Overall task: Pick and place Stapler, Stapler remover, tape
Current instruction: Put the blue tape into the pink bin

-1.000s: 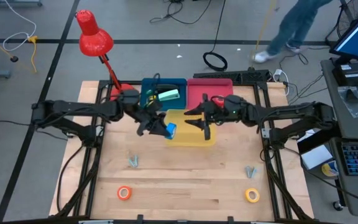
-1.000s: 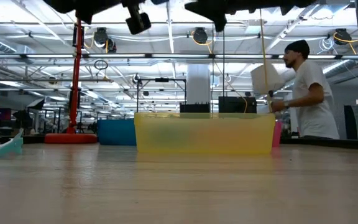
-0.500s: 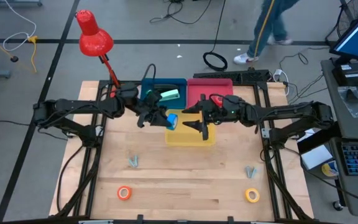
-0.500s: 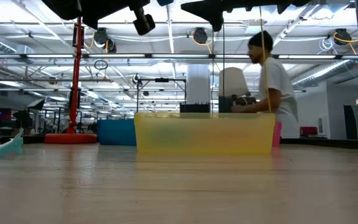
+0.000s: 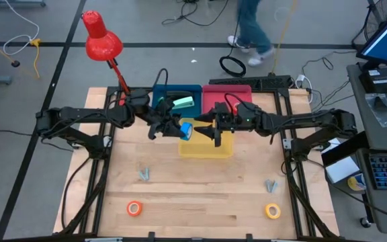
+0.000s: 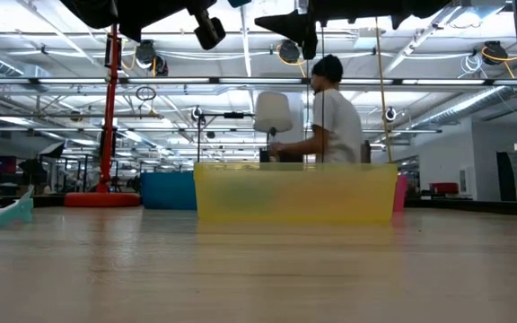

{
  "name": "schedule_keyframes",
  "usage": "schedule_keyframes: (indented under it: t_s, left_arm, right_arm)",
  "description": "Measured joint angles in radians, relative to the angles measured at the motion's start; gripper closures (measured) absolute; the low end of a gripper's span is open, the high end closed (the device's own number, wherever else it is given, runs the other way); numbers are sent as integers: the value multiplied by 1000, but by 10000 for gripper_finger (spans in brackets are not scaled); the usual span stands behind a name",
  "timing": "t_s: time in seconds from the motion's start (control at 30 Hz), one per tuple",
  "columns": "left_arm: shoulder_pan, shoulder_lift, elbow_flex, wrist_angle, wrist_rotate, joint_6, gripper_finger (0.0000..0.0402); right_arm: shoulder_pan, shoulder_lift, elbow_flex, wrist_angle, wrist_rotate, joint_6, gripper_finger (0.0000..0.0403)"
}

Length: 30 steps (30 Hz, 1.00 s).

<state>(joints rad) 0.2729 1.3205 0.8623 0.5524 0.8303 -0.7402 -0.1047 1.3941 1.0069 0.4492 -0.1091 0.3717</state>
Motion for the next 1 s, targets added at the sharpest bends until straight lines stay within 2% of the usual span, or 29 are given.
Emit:
schedule_keyframes:
  t_s: [0.2,0.4,0.67,0.83,1.0]
  left_arm:
    - [-2,0,0,2,-1,26,363]
    - [-8,0,0,3,-19,51,363]
    - [-15,0,0,0,-23,57,363]
    - [-15,0,0,-1,-26,58,363]
    - [-15,0,0,-4,-27,63,363]
  right_arm:
    - [0,34,1,52,-2,78,167]
    - [0,86,1,127,-50,163,167]
    - [-1,108,0,160,-48,167,176]
    - [-6,108,0,156,-51,166,206]
    - [-6,108,0,161,-70,149,278]
